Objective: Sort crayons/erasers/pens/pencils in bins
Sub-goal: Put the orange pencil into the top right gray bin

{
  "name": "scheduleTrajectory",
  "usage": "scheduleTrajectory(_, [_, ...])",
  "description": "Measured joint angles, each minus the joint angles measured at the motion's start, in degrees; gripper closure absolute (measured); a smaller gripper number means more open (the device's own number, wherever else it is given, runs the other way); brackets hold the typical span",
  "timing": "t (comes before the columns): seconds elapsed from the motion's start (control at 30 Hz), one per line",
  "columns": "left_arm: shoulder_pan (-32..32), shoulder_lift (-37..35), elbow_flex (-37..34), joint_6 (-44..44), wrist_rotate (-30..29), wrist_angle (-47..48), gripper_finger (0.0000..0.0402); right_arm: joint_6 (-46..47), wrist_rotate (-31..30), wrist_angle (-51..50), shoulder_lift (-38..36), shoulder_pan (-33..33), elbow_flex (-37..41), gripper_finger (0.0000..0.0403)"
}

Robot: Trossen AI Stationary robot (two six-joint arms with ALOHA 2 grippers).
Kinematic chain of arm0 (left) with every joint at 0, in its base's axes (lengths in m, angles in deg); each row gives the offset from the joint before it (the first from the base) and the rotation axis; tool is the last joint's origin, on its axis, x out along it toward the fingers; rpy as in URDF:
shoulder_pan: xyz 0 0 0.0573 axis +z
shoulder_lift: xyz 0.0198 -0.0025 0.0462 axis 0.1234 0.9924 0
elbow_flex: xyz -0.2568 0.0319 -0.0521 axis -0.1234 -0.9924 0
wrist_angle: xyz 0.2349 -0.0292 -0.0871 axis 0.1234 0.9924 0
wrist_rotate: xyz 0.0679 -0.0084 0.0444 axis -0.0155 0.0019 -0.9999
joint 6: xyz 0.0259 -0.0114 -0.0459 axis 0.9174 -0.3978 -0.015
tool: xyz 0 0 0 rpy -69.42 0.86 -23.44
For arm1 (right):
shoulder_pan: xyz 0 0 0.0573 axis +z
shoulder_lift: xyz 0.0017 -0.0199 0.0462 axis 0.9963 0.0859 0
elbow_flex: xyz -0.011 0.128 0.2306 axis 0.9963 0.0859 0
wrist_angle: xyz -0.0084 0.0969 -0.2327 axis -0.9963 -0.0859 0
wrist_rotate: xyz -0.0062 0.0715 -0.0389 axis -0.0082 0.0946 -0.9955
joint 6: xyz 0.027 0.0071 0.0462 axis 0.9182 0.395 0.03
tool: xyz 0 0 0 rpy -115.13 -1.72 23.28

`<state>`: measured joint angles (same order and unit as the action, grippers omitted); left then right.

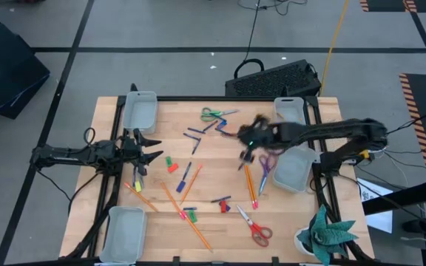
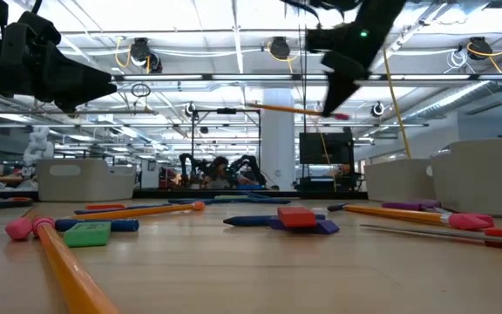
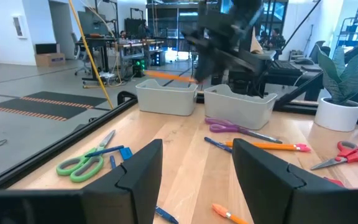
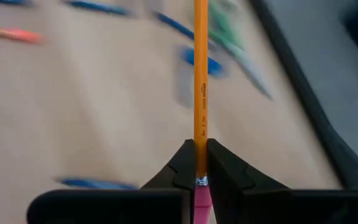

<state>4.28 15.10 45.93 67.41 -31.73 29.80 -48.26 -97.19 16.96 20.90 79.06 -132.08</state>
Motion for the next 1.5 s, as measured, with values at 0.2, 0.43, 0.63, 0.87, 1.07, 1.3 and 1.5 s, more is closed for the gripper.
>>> scheduleTrajectory(0.2, [0.0,0.0,0.0,0.0,0.0,0.0,0.0204,8.1,-6.2,-16.4,-8.1,-10.2,1.2,0.0385])
scheduleTrajectory(0.43, [0.0,0.0,0.0,0.0,0.0,0.0,0.0204,13.4,-5.7,-20.4,-15.0,-24.1,12.0,0.0385])
scheduleTrajectory(0.63, [0.0,0.0,0.0,0.0,0.0,0.0,0.0204,10.3,0.4,-13.2,-17.3,-31.8,21.9,0.0385])
scheduleTrajectory(0.87, [0.0,0.0,0.0,0.0,0.0,0.0,0.0204,5.9,6.3,-8.3,-16.6,-34.9,24.3,0.0384])
scheduleTrajectory(1.07, [0.0,0.0,0.0,0.0,0.0,0.0,0.0204,5.7,6.3,-8.4,-16.6,-34.9,24.3,0.0342])
scheduleTrajectory(1.3, [0.0,0.0,0.0,0.0,0.0,0.0,0.0204,4.5,6.3,-8.8,-17.8,-31.8,21.1,0.0271])
scheduleTrajectory(1.5, [0.0,0.0,0.0,0.0,0.0,0.0,0.0204,11.5,8.5,-7.6,-17.1,-16.9,15.5,0.0273])
